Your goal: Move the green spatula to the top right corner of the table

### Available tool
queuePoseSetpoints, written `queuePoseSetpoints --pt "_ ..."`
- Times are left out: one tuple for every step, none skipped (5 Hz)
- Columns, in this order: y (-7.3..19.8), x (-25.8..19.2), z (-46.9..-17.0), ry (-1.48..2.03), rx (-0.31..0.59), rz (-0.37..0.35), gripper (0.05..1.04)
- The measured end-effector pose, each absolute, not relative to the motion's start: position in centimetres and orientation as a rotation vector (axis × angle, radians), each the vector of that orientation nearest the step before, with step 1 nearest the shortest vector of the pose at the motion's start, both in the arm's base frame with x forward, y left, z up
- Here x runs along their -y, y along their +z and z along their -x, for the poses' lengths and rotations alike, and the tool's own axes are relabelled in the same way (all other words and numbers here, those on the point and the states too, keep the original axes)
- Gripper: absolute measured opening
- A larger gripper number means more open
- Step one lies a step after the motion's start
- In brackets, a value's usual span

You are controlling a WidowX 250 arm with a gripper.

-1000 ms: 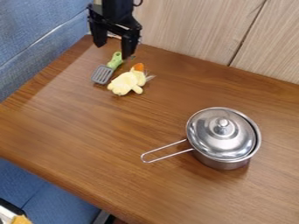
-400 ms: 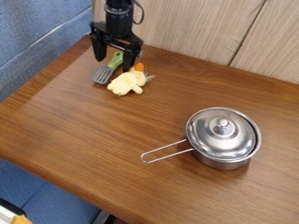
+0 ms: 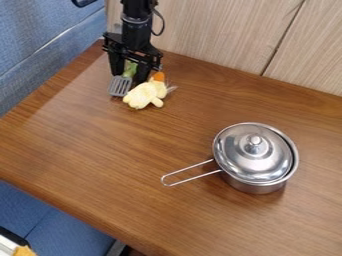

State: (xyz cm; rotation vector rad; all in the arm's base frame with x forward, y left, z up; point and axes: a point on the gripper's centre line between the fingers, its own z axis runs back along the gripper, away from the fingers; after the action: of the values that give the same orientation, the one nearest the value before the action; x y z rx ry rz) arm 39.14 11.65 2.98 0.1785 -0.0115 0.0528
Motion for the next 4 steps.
queuePoseSetpoints --pt "2.7 -11.8 -38.8 0.060 -0.001 -0.184 0.375" --pt "2.7 -11.8 -37.8 0.069 -0.022 -0.196 0.300" --pt "3.6 -11.7 -37.1 0.082 -0.014 -0.209 0.300" --pt "6.4 -11.9 -36.5 0.095 0.029 -0.232 0.300"
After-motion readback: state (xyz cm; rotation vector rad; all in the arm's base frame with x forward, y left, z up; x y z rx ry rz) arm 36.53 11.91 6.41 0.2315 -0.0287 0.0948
